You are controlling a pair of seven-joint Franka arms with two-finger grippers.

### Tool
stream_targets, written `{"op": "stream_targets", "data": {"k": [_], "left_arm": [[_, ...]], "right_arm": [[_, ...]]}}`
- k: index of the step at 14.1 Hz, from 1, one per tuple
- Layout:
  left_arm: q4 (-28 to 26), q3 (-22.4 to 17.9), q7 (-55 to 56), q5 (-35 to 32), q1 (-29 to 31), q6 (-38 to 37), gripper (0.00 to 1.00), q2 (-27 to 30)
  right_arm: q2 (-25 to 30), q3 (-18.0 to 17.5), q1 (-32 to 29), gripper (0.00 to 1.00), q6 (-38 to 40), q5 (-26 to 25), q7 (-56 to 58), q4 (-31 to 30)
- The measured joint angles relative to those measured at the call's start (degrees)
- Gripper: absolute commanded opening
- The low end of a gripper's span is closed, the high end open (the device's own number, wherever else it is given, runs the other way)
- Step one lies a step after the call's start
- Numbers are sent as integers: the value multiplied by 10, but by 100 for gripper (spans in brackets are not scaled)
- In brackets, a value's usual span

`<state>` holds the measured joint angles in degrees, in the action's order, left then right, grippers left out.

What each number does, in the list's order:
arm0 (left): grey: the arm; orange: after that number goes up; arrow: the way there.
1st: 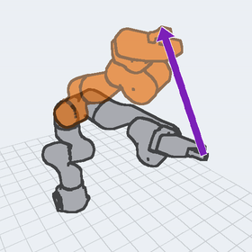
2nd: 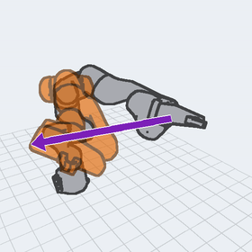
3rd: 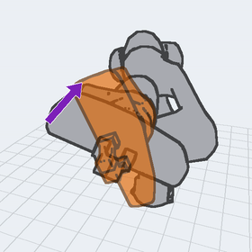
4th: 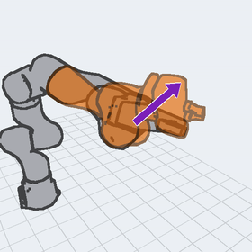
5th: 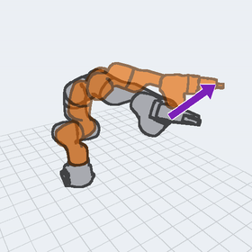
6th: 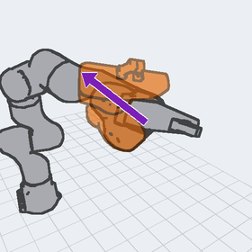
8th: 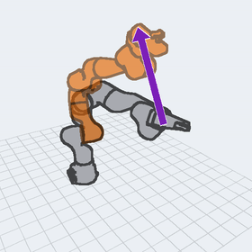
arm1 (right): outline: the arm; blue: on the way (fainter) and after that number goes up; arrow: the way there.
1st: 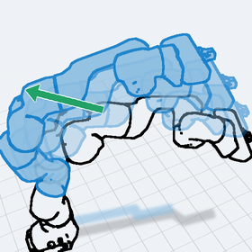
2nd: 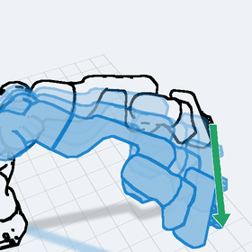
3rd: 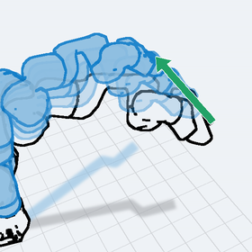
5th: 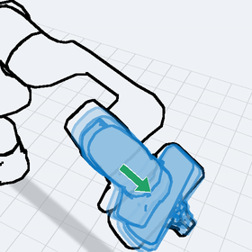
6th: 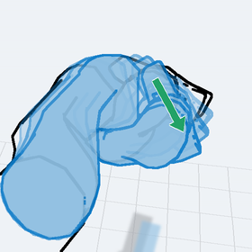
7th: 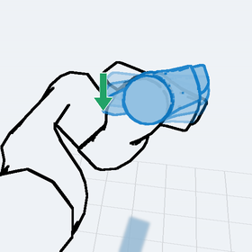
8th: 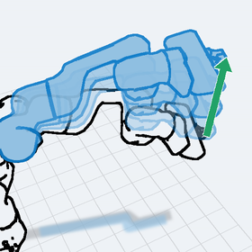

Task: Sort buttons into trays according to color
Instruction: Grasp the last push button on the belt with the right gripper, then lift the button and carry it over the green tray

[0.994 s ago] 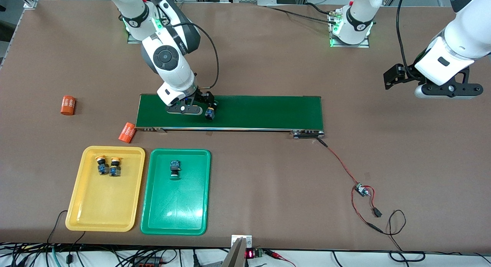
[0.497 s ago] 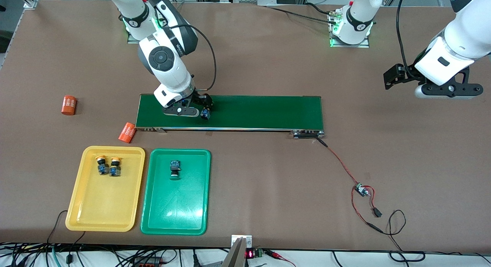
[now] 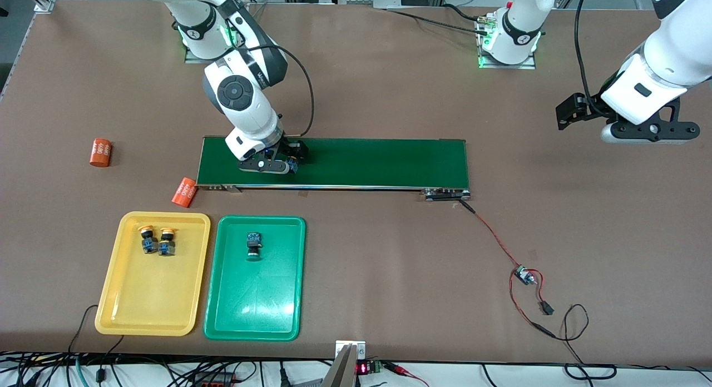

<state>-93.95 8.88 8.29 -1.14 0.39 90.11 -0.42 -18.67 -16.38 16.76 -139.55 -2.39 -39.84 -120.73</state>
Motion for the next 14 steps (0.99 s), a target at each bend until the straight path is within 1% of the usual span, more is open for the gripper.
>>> {"op": "stream_targets", "data": {"k": [3, 5, 7, 8, 12, 13, 14], "left_arm": [[0, 0, 0, 0, 0, 17, 100, -3], [3, -1, 0, 0, 2, 23, 100, -8], [6, -1, 0, 0, 5, 23, 100, -12], [8, -1, 0, 0, 5, 23, 100, -14], [10, -1, 0, 0, 5, 23, 100, -15], [10, -1, 0, 0, 5, 23, 100, -15], [10, -1, 0, 0, 5, 23, 100, -15]], "right_arm": [[-9, 0, 0, 96, -7, 0, 0, 0], [-17, 0, 0, 90, -12, 0, 0, 0], [-23, 0, 0, 79, -16, 0, 0, 0], [-26, 0, 0, 70, -17, 0, 0, 0], [-29, 3, -1, 14, -24, -1, 1, 0], [-29, 3, -1, 5, -25, -1, 1, 0], [-29, 5, -1, 1, -26, -1, 1, 0]]}}
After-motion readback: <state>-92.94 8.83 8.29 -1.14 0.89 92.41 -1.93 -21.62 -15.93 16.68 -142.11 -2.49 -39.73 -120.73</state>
